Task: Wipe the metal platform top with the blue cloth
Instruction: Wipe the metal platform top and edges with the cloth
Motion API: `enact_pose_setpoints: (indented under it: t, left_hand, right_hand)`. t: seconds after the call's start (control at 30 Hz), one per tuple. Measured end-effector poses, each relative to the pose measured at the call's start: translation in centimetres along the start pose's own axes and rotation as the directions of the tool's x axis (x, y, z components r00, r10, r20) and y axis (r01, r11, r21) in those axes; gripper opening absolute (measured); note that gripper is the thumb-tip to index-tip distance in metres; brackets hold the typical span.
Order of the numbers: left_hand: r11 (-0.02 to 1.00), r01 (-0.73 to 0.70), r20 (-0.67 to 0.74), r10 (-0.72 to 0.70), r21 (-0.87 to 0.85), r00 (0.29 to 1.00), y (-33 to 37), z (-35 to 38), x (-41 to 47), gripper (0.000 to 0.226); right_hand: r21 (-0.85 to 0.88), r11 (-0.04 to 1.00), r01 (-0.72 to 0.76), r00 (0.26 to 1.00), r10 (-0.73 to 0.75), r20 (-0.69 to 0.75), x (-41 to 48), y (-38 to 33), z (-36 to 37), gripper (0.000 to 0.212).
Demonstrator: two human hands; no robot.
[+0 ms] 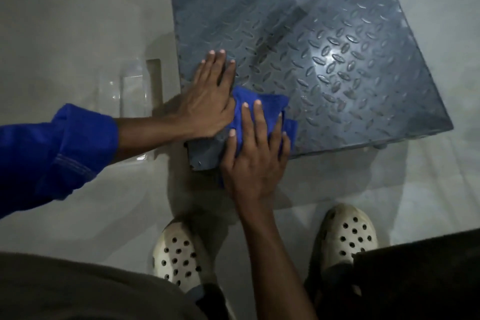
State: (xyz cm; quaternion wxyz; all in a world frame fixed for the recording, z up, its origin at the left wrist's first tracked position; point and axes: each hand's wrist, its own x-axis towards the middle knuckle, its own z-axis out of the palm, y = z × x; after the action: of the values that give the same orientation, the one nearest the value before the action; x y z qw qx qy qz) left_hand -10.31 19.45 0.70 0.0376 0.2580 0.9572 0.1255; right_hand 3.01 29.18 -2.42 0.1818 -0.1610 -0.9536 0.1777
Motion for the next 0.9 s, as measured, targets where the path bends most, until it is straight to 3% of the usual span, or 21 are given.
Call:
enact_pose_setpoints:
  t: [0.17,0.23,0.3,0.37,0.47,0.6,0.67,0.77,0.83,0.9]
  left_hand:
    - [0.996,-0.086,0.016,0.086,0.028,0.996,1.1,0.1,-0.8,0.079]
    - [0.990,-0.134,0.018,0.134,0.044,0.991,2.0,0.5,-1.0,0.078]
    - [0.980,-0.193,0.032,0.191,0.055,0.981,2.6,0.7,0.0,0.077]
    - [0.972,-0.226,0.040,0.224,0.060,0.974,3.1,0.6,1.9,0.080]
    - [0.980,-0.180,0.069,0.174,0.085,0.982,4.4,-0.2,4.4,0.080]
    - [0.982,-0.162,0.050,0.158,0.093,0.986,6.8,0.6,4.8,0.072]
    - [0.970,-0.223,0.056,0.218,0.099,0.974,7.9,1.8,3.9,0.073]
    - [0.947,-0.308,0.036,0.306,0.088,0.951,9.0,3.2,2.6,0.071]
    - [0.944,-0.317,0.005,0.318,0.091,0.948,9.4,3.4,2.6,0.070]
    - [0.945,-0.315,0.030,0.313,0.086,0.949,9.6,3.3,2.6,0.071]
  right_hand:
    - [0.089,0.996,-0.016,0.965,0.038,-0.258,6.3,11.0,-1.8,0.041]
    - [0.173,0.984,-0.042,0.942,0.096,-0.320,6.2,11.0,-1.5,0.037]
    - [0.214,0.975,-0.051,0.949,0.114,-0.293,4.4,8.0,-0.9,0.040]
    - [0.205,0.978,0.023,0.977,0.021,-0.212,2.1,5.5,-0.6,0.043]
    - [0.105,0.994,0.035,0.991,-0.021,-0.133,4.0,8.1,-1.1,0.047]
    - [-0.020,0.933,-0.359,0.927,0.354,-0.127,11.1,16.1,-3.9,0.056]
    - [0.031,0.909,-0.415,0.895,0.414,-0.165,11.6,17.0,-4.1,0.056]
    - [0.096,0.928,-0.360,0.899,0.372,-0.229,7.4,13.0,-2.6,0.054]
    - [0.055,0.968,-0.246,0.954,0.252,-0.165,4.9,11.3,-2.0,0.055]
    - [0.037,0.967,-0.251,0.954,0.254,-0.163,6.8,12.9,-2.2,0.054]
